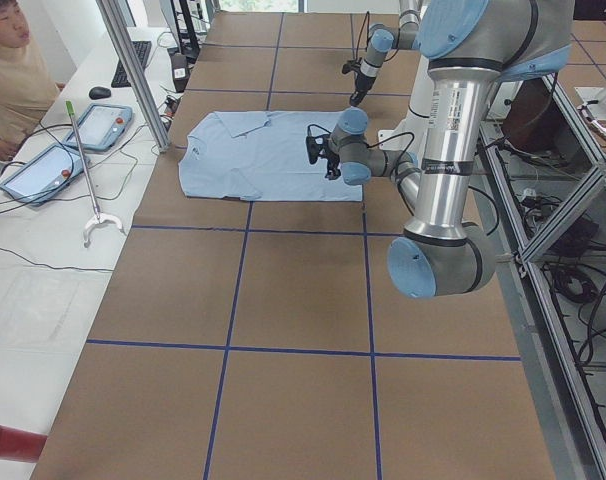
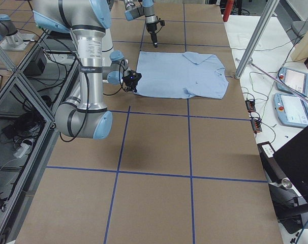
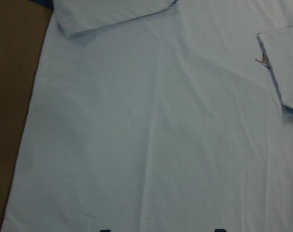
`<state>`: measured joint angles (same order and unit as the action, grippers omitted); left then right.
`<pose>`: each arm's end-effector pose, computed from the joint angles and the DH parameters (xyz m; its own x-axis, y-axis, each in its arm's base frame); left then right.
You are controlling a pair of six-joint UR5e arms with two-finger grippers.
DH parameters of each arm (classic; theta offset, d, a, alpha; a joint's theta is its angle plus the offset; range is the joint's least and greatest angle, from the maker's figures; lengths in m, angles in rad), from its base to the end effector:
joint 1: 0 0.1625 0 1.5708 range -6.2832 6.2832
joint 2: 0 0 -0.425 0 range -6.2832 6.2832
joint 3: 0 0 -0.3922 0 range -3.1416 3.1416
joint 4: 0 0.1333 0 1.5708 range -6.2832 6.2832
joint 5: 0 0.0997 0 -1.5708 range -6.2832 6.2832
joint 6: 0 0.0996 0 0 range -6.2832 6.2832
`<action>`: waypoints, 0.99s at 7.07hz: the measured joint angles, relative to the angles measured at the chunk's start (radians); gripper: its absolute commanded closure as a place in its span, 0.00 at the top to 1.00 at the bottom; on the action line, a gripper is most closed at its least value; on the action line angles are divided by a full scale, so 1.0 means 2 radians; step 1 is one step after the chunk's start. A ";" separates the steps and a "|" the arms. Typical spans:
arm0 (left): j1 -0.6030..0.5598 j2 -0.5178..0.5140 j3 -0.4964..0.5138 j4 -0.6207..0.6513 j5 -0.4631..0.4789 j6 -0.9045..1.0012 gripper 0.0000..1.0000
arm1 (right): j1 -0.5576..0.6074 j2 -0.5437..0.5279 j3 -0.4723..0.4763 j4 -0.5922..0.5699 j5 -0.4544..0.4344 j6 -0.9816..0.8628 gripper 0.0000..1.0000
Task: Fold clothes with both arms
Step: 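Grasp both hem corners nearest the robot with the left and right grippers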
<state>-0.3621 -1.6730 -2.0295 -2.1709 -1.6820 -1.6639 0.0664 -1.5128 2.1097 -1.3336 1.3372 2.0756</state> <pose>0.4299 -0.2936 0.3246 0.3471 -0.2303 -0.9091 0.2904 0.9481 -0.1293 -0.4763 -0.1884 0.3576 0.4728 0.5030 0.7235 -0.5304 0.8181 -0.2221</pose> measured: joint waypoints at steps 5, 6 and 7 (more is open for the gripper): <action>0.081 0.019 -0.011 0.090 0.050 -0.046 0.64 | 0.004 0.003 0.000 0.000 0.002 -0.002 0.00; 0.087 0.020 -0.008 0.092 0.051 -0.051 0.57 | 0.004 0.003 0.000 0.000 0.002 -0.002 0.00; 0.092 0.020 -0.006 0.093 0.051 -0.060 0.49 | 0.003 0.003 -0.001 0.000 0.002 -0.002 0.00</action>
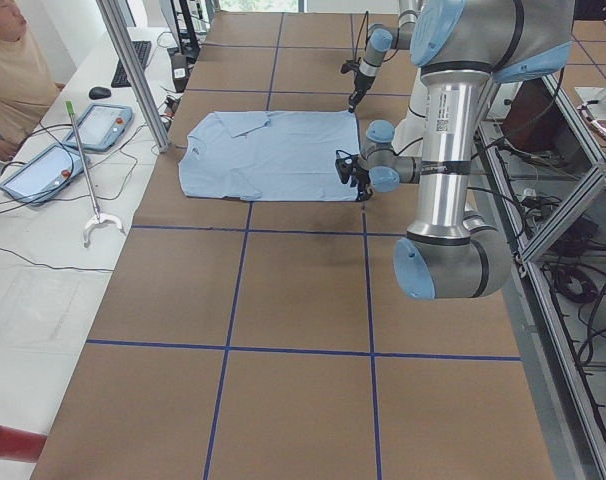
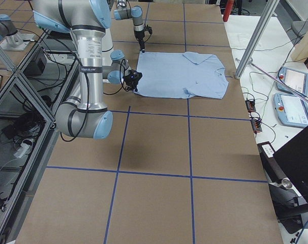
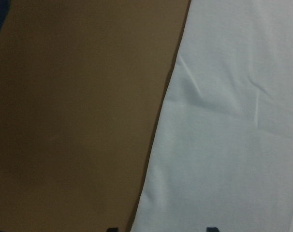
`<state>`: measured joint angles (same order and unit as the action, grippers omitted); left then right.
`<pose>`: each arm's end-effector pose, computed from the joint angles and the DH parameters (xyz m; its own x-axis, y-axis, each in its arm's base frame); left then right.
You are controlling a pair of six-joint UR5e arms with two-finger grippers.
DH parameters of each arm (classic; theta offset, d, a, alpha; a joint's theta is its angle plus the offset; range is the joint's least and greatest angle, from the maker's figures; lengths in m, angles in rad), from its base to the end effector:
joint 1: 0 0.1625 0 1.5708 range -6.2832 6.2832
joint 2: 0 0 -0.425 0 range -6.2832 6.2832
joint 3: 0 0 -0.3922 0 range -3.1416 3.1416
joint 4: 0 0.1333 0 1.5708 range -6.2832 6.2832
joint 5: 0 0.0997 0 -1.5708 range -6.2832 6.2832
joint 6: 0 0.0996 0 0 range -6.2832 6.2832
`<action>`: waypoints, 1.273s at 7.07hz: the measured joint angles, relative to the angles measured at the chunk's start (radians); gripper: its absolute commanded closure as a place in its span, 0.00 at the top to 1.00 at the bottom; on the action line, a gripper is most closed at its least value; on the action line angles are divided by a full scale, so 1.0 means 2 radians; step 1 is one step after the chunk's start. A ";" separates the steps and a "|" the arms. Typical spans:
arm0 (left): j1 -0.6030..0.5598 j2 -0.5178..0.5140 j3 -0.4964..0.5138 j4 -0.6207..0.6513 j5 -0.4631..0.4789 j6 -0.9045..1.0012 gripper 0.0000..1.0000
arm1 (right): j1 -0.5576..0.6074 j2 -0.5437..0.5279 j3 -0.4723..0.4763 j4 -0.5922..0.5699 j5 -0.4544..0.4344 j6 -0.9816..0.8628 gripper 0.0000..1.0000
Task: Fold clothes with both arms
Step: 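Grasp both hem corners nearest the robot with the left and right grippers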
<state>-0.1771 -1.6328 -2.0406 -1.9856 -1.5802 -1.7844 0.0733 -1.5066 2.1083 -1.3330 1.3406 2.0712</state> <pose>0.4723 -0.2190 0.3651 0.5265 -0.3096 -0.7918 0.2868 0.9414 -0.1774 -0.4766 -0.1914 0.3552 0.4689 0.5028 0.7262 -0.5307 0.8176 -0.2234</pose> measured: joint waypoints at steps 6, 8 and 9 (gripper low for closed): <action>0.006 0.001 0.003 0.007 0.000 -0.011 0.36 | 0.000 0.001 0.000 0.004 -0.001 0.002 0.00; 0.007 0.001 0.005 0.011 0.000 -0.011 0.15 | -0.001 0.002 0.000 0.005 -0.001 0.002 0.00; 0.008 0.001 0.006 0.015 0.000 -0.011 0.00 | -0.001 0.002 0.000 0.005 -0.001 0.002 0.00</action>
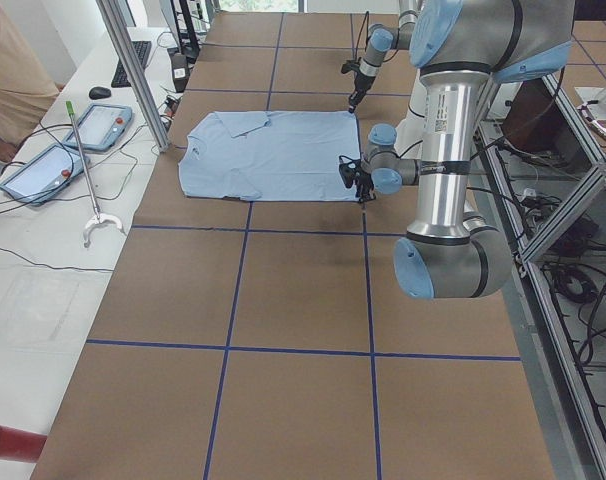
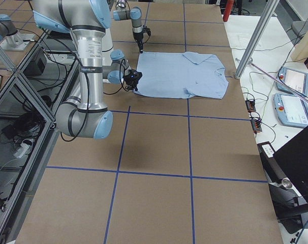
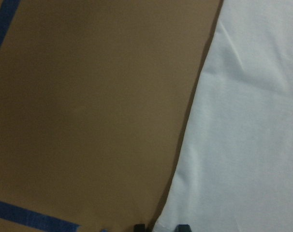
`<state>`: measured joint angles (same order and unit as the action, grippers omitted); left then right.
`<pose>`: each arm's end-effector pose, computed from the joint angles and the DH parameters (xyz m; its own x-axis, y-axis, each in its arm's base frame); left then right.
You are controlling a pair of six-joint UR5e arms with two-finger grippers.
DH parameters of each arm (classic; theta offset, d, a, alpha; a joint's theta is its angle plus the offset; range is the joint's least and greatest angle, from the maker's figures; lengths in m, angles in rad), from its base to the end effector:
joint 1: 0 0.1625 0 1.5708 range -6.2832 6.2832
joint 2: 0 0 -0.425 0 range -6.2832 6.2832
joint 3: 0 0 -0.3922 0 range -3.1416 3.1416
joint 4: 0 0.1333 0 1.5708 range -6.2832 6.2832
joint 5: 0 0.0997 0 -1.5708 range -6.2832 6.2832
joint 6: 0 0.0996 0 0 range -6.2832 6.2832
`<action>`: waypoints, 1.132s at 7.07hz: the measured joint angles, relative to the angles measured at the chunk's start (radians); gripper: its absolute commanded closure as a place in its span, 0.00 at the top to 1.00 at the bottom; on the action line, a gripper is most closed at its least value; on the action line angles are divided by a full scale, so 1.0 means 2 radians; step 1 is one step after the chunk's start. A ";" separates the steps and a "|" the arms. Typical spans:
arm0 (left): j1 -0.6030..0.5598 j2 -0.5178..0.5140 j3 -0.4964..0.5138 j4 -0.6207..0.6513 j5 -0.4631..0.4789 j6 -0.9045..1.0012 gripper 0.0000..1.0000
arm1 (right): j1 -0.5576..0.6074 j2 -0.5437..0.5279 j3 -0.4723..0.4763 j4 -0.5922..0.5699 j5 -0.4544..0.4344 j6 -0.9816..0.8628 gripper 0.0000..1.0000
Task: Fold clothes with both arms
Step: 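Grasp both hem corners nearest the robot with the left and right grippers, then lift the hem with both grippers and fold it toward the collar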
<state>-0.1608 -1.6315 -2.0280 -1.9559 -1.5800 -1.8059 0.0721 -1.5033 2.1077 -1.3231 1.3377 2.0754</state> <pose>0.4788 -0.2118 0.3759 0.5588 -0.3266 -0.7623 0.2911 0.9379 -0.1884 -0.4774 -0.1912 0.3524 0.4571 0.5046 0.7324 -0.5306 0.8156 -0.2307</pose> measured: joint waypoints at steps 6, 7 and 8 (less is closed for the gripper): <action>-0.001 -0.001 -0.050 0.005 -0.008 0.000 0.00 | 0.005 -0.016 0.038 -0.001 0.001 0.000 0.00; -0.002 0.000 -0.070 0.011 -0.010 0.000 0.00 | 0.004 -0.032 0.060 -0.003 0.002 0.000 0.00; -0.002 0.003 -0.093 0.024 -0.018 0.000 0.00 | 0.002 -0.047 0.078 -0.004 0.003 0.001 0.00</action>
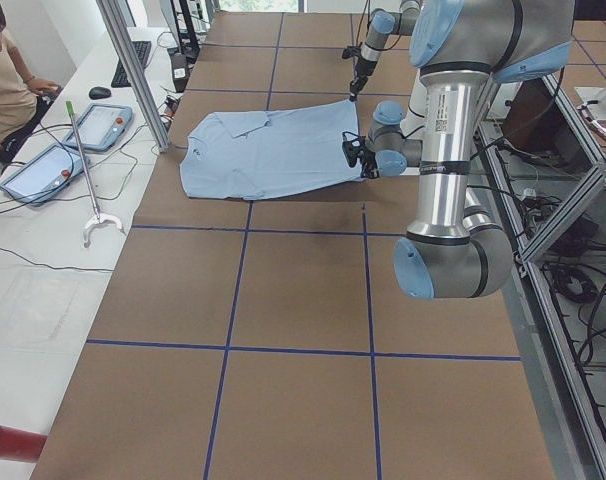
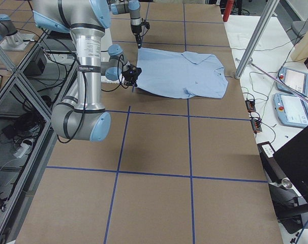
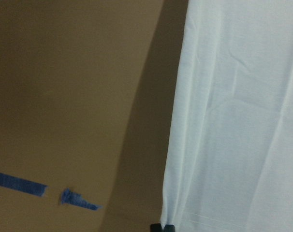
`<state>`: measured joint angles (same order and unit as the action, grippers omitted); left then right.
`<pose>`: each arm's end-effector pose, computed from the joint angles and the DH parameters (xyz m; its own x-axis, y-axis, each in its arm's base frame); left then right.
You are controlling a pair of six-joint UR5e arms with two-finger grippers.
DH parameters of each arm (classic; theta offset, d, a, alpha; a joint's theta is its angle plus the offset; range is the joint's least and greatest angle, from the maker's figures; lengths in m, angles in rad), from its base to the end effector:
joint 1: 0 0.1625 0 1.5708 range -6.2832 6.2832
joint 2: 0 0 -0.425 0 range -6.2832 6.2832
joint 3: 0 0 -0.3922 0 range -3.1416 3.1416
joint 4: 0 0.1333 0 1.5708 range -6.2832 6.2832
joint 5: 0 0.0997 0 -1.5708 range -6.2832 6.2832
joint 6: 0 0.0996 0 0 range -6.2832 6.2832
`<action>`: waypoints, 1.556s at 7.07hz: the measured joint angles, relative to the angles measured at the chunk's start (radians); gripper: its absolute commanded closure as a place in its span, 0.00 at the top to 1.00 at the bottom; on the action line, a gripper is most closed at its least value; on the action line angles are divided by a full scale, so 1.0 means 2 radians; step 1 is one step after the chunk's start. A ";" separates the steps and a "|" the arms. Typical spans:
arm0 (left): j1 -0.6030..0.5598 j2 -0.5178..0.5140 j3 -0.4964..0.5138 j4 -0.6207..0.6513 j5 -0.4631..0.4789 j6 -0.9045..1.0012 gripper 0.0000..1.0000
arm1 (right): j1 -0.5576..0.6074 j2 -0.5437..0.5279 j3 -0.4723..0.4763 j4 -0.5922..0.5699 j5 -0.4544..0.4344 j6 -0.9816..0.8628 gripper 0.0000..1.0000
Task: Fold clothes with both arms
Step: 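Lift the hem with both grippers and fold it toward the collar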
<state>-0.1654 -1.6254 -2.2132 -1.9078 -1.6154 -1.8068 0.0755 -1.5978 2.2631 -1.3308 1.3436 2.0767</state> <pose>0.4329 -0.2029 0.3003 0.4608 -0.3137 -0.8302 0.2411 0.9445 -0.2231 -0.4220 -0.1881 0.3267 0.4173 0.5051 0.7555 -0.5172 0.8156 -0.2595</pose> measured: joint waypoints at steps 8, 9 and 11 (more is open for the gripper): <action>-0.152 -0.084 0.040 0.037 -0.016 0.094 0.00 | 0.195 0.137 -0.114 -0.002 0.073 -0.178 0.00; -0.184 -0.109 0.070 0.037 -0.016 0.116 0.00 | 0.240 0.171 -0.160 -0.002 0.096 -0.206 0.00; -0.243 -0.166 0.156 0.028 -0.015 0.164 0.00 | 0.301 0.243 -0.259 -0.001 0.115 -0.244 0.00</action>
<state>-0.6516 -1.9577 -1.9011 -1.8516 -1.6453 -1.4790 0.6781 -1.1127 1.7447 -1.3319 1.5729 1.5895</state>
